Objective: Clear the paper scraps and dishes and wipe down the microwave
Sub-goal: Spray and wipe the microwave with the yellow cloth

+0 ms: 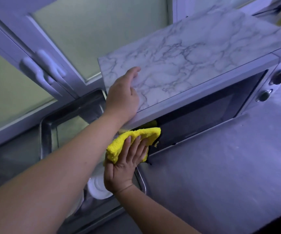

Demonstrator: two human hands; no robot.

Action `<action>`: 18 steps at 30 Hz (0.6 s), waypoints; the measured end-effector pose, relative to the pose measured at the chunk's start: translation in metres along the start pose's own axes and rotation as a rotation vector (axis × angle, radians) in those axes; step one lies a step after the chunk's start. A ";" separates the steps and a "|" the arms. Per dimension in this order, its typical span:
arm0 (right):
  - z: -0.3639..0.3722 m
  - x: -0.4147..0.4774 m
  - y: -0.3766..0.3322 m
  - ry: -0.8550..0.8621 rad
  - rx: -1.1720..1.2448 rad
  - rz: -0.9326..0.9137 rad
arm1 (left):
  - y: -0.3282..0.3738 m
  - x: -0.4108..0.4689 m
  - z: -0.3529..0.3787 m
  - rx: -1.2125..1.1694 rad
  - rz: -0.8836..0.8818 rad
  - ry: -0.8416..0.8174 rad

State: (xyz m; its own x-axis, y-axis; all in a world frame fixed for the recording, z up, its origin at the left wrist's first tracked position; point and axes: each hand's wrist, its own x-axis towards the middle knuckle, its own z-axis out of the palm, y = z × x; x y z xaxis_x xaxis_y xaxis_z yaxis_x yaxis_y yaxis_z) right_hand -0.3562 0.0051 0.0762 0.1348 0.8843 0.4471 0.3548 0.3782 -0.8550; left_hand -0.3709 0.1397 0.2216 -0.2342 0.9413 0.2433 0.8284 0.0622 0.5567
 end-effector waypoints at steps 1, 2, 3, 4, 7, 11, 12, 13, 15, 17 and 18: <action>-0.003 -0.006 -0.002 -0.042 0.025 0.023 | -0.001 0.001 -0.002 0.020 -0.001 -0.002; -0.007 -0.011 -0.004 -0.073 0.063 0.055 | -0.001 0.001 -0.003 0.035 0.000 -0.005; -0.013 -0.012 -0.007 -0.094 0.123 0.088 | -0.001 0.002 -0.003 0.047 0.007 -0.007; -0.021 -0.011 -0.010 -0.121 0.209 0.126 | -0.001 0.003 -0.003 0.054 0.013 -0.010; -0.059 -0.004 -0.013 -0.248 0.473 0.185 | -0.001 0.004 -0.003 0.062 0.014 -0.004; -0.110 0.002 0.000 -0.291 0.870 0.535 | 0.000 0.005 -0.005 0.107 -0.051 0.078; -0.123 0.007 0.003 -0.269 0.931 0.709 | -0.001 0.005 -0.005 0.113 -0.085 0.108; -0.136 0.015 0.006 -0.244 0.943 0.913 | -0.003 0.004 -0.006 0.114 -0.128 0.132; -0.161 0.030 0.013 -0.190 0.975 1.275 | -0.008 0.004 -0.006 0.070 -0.224 0.158; -0.190 0.046 0.019 -0.161 1.120 1.418 | -0.011 0.005 -0.004 -0.027 -0.287 0.162; -0.203 0.054 0.020 -0.152 1.198 1.419 | -0.013 0.006 -0.003 -0.057 -0.303 0.168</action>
State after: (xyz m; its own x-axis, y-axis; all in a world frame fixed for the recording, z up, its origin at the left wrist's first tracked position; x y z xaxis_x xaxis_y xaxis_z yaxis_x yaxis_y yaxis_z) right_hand -0.1540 0.0050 0.1362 -0.3882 0.6606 -0.6426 -0.7020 -0.6637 -0.2582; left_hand -0.3843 0.1435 0.2181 -0.5495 0.8148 0.1847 0.6796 0.3073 0.6661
